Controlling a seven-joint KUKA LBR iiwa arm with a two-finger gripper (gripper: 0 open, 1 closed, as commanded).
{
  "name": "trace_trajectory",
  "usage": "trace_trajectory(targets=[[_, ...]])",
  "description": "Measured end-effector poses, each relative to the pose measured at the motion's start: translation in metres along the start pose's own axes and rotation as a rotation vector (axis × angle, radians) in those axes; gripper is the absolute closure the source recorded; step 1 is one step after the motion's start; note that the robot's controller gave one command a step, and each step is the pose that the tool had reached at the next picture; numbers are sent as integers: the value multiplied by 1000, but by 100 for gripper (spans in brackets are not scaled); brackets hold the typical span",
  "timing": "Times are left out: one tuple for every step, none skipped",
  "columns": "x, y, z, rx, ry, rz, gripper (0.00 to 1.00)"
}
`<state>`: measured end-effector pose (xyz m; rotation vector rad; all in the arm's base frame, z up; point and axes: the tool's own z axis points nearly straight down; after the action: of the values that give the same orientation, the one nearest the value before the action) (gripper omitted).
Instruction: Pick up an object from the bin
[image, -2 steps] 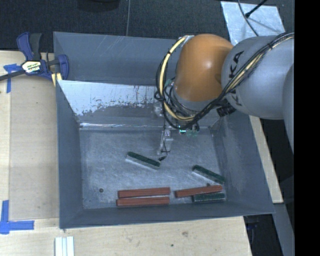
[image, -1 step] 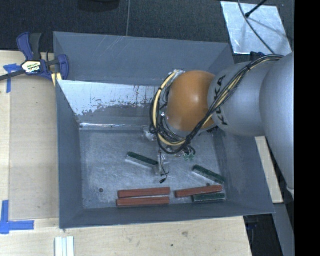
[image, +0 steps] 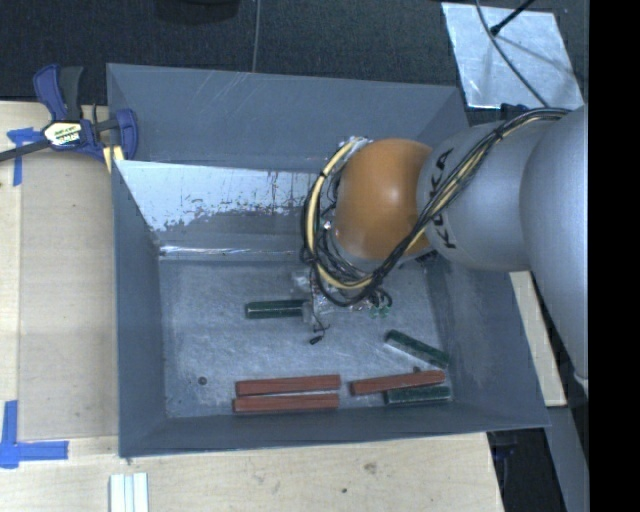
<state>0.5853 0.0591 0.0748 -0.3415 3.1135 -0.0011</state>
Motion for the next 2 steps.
trace_trajectory(targets=[[1,-7,-151,1,-4,-62,100],[-16,-21,-112,-2,8,-8,100]])
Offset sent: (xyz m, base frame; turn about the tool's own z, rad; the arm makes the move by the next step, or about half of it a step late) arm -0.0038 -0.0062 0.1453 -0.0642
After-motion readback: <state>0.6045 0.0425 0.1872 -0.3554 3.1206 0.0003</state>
